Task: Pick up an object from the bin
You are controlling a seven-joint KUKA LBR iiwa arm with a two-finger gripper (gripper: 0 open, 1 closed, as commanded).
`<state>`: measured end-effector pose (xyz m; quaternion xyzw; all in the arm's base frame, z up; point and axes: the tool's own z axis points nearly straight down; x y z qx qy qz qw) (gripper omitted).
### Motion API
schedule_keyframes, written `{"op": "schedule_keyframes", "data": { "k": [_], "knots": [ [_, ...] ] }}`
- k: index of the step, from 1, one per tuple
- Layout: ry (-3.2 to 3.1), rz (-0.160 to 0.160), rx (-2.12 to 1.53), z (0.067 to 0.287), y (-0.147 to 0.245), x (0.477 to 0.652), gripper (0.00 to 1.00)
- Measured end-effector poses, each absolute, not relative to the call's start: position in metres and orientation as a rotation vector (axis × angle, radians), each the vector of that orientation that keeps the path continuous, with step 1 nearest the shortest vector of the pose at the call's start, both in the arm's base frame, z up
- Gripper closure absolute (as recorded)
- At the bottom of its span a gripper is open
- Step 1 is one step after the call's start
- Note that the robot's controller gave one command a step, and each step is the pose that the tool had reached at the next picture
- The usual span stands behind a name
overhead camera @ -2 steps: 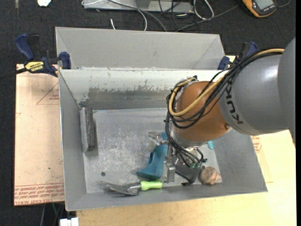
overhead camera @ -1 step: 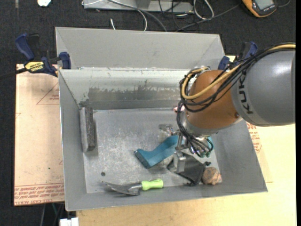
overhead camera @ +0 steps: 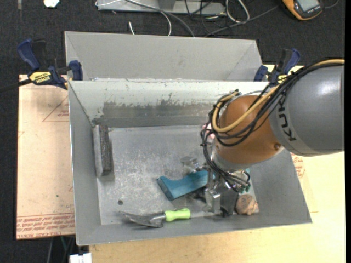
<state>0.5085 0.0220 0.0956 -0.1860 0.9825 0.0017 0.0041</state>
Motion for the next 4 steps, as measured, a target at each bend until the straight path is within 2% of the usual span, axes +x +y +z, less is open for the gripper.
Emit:
{"op": "schedule_keyframes", "data": {
  "k": [1, 2, 3, 4],
  "knots": [
    [3.127, 0.013, -0.128, 0.073, 0.006, 0.520, 1.00],
    [3.127, 0.013, -0.126, 0.073, 0.006, 0.520, 1.00],
    [3.136, 0.012, -0.122, 0.138, 0.007, 0.515, 1.00],
    [3.142, 0.012, -0.103, 0.214, 0.015, 0.515, 1.00]
  ]
}}
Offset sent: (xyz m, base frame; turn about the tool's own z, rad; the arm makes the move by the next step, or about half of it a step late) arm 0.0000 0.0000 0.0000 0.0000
